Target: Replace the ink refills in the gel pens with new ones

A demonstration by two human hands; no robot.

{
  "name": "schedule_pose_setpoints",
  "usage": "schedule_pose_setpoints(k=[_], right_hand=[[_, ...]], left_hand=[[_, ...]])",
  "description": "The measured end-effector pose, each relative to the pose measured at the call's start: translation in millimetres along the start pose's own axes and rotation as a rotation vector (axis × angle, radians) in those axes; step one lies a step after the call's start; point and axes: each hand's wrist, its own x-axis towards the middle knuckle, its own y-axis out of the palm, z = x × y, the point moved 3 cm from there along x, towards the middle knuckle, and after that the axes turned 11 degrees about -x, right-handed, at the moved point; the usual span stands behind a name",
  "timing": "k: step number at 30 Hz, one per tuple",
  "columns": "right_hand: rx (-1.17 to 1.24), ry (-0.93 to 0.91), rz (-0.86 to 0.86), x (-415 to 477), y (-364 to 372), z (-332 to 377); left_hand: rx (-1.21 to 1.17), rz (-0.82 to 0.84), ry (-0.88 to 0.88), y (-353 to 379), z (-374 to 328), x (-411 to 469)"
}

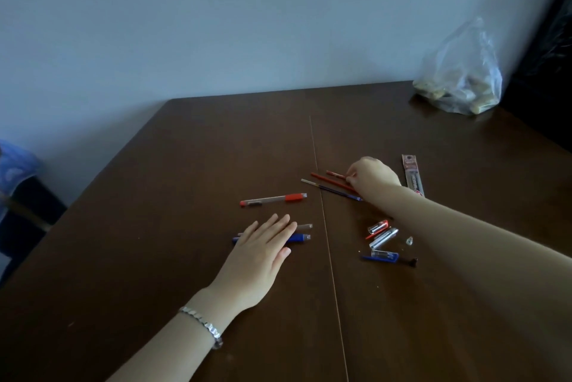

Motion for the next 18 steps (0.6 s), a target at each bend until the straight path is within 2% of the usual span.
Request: schedule_pose_setpoints(k=[8,10,13,14,16,18], right_hand=[[0.101,-0.150,-0.010,-19,1,-14],[0.121,-0.146,-0.085,-26,-8,-23],[0.142,0.028,-0.302,-36,-30,-55],[0.135,0.133,-0.301,-39,-35,-69],[0.070,0.351,-0.134,-44,-37,-96],[-0.010,0.454,0.055,-50,-30,-107]], left_hand=[[-0.033,-0.060,0.000,3,4,1],[-0.027,-0.063,-0.008,3,4,0],[-0.018,-0.102,-0.001,2,4,-2],[-0.002,-0.121,0.008,2,4,-2],[0.031,-0.152,0.032,-1,1,-3],[0.059,-0.168,0.057,-5,-7,-3]])
